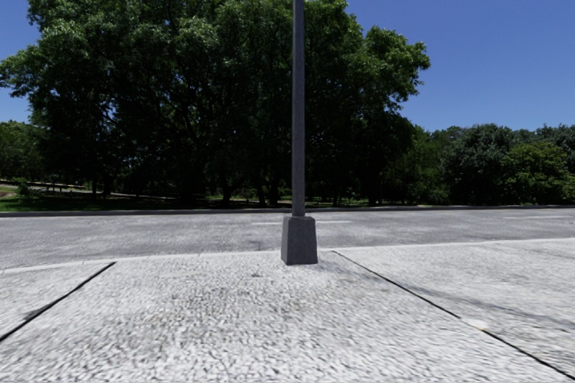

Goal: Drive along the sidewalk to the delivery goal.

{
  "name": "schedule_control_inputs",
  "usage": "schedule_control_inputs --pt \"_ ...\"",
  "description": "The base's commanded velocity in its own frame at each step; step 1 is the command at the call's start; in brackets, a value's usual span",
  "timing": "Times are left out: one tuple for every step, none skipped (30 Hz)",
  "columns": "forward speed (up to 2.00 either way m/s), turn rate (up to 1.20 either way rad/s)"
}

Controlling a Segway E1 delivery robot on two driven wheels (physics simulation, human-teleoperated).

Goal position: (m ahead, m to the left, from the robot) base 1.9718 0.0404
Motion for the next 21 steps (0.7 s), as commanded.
schedule_control_inputs --pt "2.00 0.02" --pt "2.00 0.05" --pt "2.00 0.07" --pt "2.00 0.10" --pt "2.00 0.16" --pt "2.00 0.16" --pt "2.00 0.28" --pt "2.00 0.35" --pt "2.00 0.37" --pt "1.97 0.37" --pt "1.97 0.37" --pt "1.90 0.37" --pt "1.86 0.37" --pt "1.85 0.37" --pt "1.83 0.37" --pt "1.83 0.37" --pt "1.82 0.37" --pt "1.78 0.37" --pt "1.75 0.37" --pt "1.75 0.37" --pt "1.72 0.37"
